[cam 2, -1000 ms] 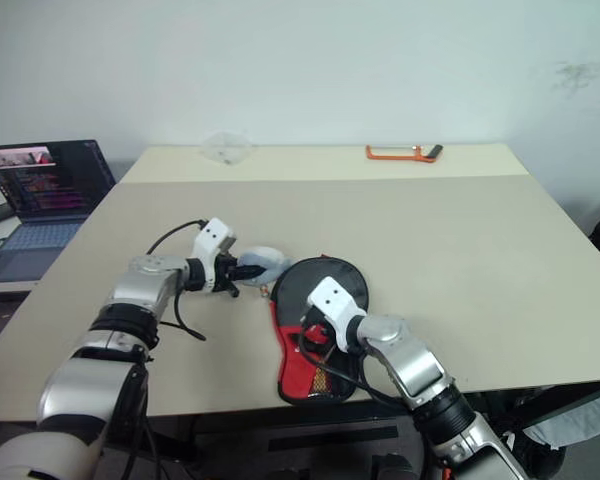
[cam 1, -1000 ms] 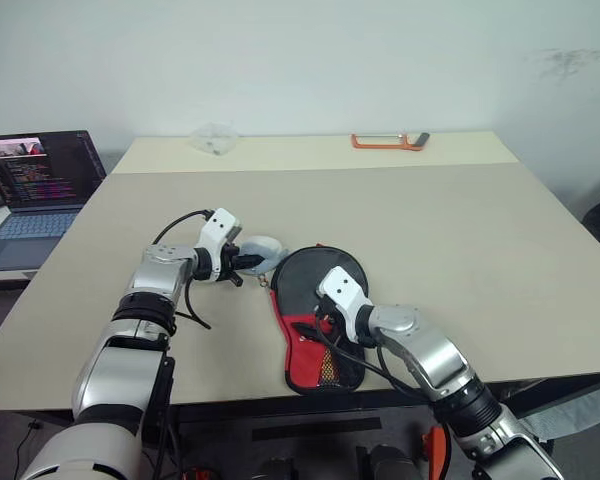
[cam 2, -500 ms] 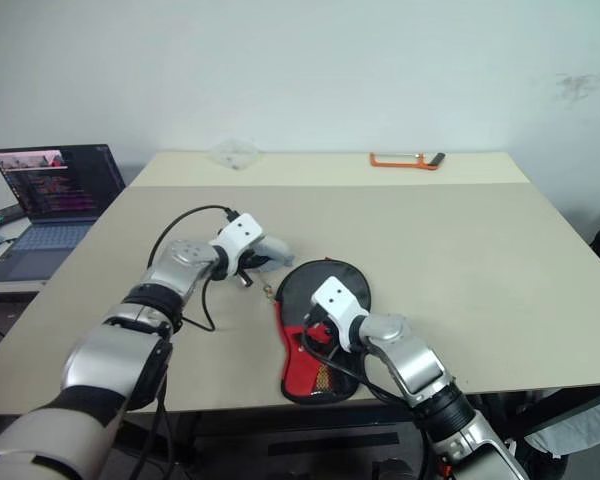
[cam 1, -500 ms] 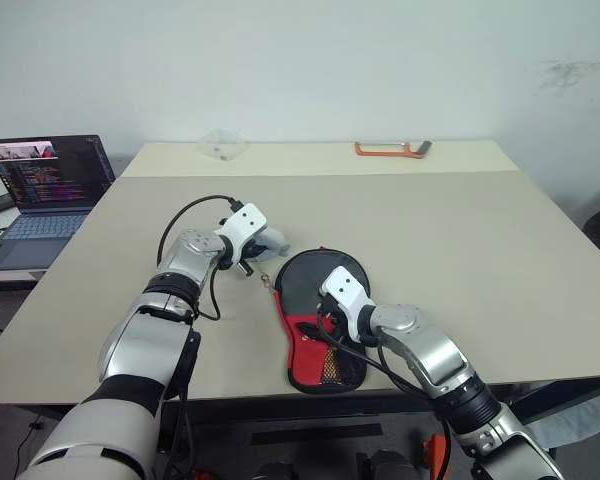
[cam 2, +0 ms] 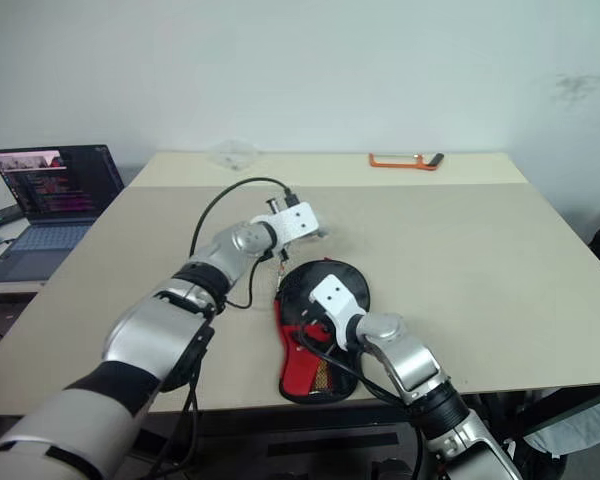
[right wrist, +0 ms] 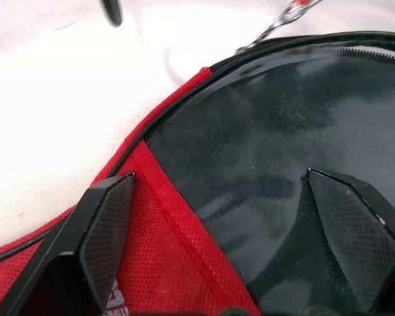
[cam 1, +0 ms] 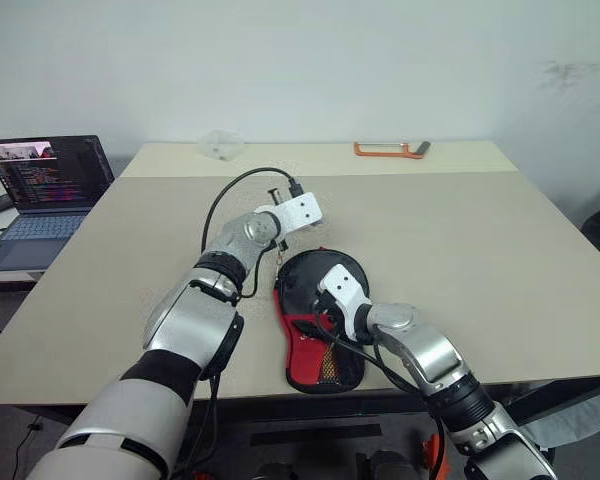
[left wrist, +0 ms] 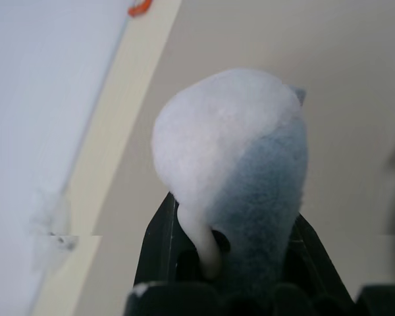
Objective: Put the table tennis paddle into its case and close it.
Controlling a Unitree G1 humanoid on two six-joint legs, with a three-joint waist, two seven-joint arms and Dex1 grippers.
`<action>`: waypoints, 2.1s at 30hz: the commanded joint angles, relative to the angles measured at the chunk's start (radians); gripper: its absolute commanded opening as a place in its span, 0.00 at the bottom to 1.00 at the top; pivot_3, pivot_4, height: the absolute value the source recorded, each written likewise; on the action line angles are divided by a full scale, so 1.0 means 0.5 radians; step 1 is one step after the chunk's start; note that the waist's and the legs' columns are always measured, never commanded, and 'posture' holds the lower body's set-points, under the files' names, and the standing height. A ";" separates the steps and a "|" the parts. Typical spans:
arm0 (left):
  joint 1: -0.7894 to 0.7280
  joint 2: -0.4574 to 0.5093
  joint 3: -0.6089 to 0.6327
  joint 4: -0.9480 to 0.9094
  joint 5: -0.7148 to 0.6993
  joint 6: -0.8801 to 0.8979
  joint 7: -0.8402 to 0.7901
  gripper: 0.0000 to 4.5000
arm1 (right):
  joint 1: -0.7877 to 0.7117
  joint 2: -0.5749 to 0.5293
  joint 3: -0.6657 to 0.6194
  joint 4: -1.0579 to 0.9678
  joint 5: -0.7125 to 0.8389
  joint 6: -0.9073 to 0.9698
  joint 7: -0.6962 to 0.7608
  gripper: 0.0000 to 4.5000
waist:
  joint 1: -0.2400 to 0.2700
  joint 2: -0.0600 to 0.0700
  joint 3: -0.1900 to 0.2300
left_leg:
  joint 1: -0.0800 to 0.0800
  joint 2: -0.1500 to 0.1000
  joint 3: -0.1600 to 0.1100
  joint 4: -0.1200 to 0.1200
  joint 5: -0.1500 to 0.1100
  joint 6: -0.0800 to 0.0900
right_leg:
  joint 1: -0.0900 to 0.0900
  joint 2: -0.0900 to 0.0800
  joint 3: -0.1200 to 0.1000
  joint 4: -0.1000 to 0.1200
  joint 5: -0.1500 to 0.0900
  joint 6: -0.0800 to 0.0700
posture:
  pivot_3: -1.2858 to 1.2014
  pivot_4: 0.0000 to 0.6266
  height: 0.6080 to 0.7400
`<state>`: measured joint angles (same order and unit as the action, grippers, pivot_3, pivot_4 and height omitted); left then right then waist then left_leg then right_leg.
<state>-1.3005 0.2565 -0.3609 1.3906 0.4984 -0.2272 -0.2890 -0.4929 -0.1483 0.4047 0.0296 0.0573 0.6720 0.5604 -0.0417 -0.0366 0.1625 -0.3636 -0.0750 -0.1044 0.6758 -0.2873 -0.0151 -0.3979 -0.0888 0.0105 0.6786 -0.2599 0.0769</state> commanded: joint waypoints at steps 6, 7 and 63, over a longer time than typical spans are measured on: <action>-0.208 -0.179 -0.195 -0.027 0.266 -0.180 0.232 0.13 | 0.217 -0.033 0.164 0.179 -0.044 0.220 0.039 1.00 | 0.005 0.001 0.000 | 0.001 0.000 -0.004 -0.001 0.000 0.000 | 0.004 0.000 -0.004 -0.004 -0.001 0.002 | 0.52 0.24 1.00; -0.216 -0.187 -0.219 -0.024 0.296 -0.191 0.258 0.13 | 0.225 -0.034 0.168 0.172 -0.046 0.224 0.039 1.00 | 0.006 0.001 0.000 | 0.001 0.000 -0.004 -0.002 0.000 0.000 | 0.005 0.000 -0.005 -0.005 -0.001 0.002 | 0.52 0.24 1.00; -0.304 -0.809 -0.579 -0.032 0.649 -0.827 0.582 0.13 | 0.312 -0.040 0.191 0.065 -0.095 0.285 0.059 1.00 | 0.028 0.023 -0.012 | -0.001 -0.001 -0.008 -0.030 0.000 -0.001 | 0.012 -0.004 -0.013 -0.042 -0.005 0.007 | 0.52 0.24 1.00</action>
<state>-1.4312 -0.1255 -0.6874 1.4519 0.8690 -0.6091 0.0024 -0.4142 -0.1568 0.4159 -0.0838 0.0118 0.6906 0.5635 -0.0275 -0.0253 0.1566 -0.3639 -0.0756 -0.1086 0.6609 -0.2874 -0.0156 -0.3918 -0.0908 0.0039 0.6574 -0.2622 0.0806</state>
